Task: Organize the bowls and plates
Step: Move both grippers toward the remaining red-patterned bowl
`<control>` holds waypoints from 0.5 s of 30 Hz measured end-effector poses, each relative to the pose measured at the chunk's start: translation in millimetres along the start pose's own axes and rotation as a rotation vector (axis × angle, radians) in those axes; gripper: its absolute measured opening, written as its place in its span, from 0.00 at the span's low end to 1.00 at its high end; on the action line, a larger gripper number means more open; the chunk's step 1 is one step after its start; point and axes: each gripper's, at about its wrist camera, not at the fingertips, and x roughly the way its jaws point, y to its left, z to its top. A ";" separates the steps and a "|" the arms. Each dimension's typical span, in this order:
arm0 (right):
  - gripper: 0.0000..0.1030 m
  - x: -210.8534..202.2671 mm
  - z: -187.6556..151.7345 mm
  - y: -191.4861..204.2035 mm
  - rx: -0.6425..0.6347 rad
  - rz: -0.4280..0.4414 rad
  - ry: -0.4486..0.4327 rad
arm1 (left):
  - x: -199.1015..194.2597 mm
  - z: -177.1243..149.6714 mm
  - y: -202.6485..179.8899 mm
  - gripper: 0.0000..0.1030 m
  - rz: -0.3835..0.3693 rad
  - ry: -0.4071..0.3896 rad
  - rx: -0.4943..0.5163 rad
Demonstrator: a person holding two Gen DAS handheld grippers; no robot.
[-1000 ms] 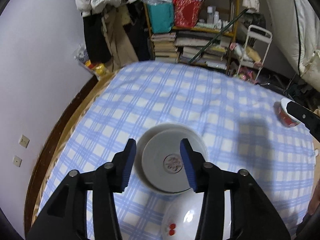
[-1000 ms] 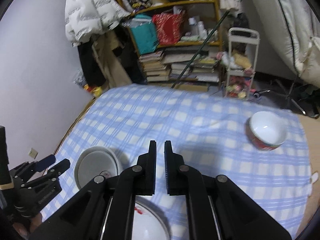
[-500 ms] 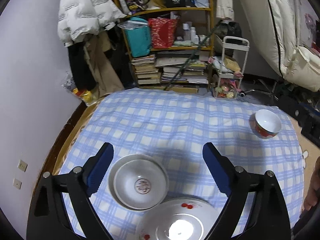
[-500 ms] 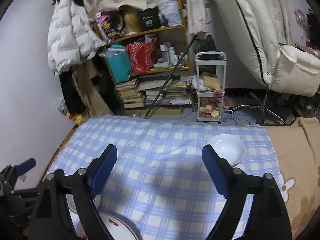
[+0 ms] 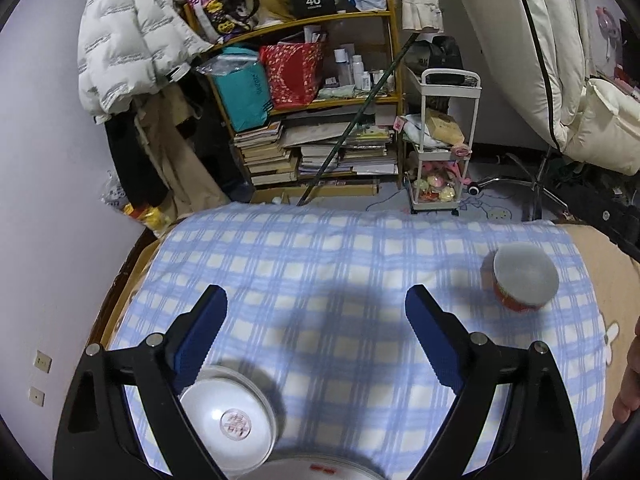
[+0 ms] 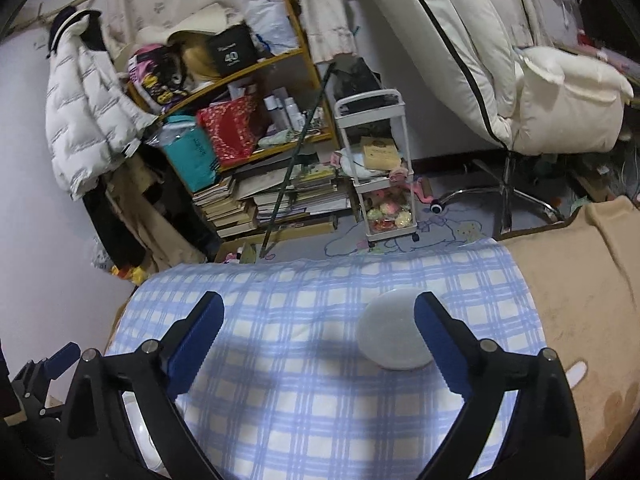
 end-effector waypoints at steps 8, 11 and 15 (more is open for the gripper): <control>0.98 40.4 21.5 -39.9 0.077 -0.006 0.045 | 36.6 33.1 -42.8 0.87 -0.028 0.006 0.046; 0.98 57.5 21.6 -49.9 0.097 0.007 0.066 | 50.5 38.4 -60.8 0.87 -0.028 0.002 0.077; 0.98 81.9 17.0 -63.9 0.117 -0.038 0.114 | 75.5 40.8 -85.3 0.87 -0.089 0.042 0.083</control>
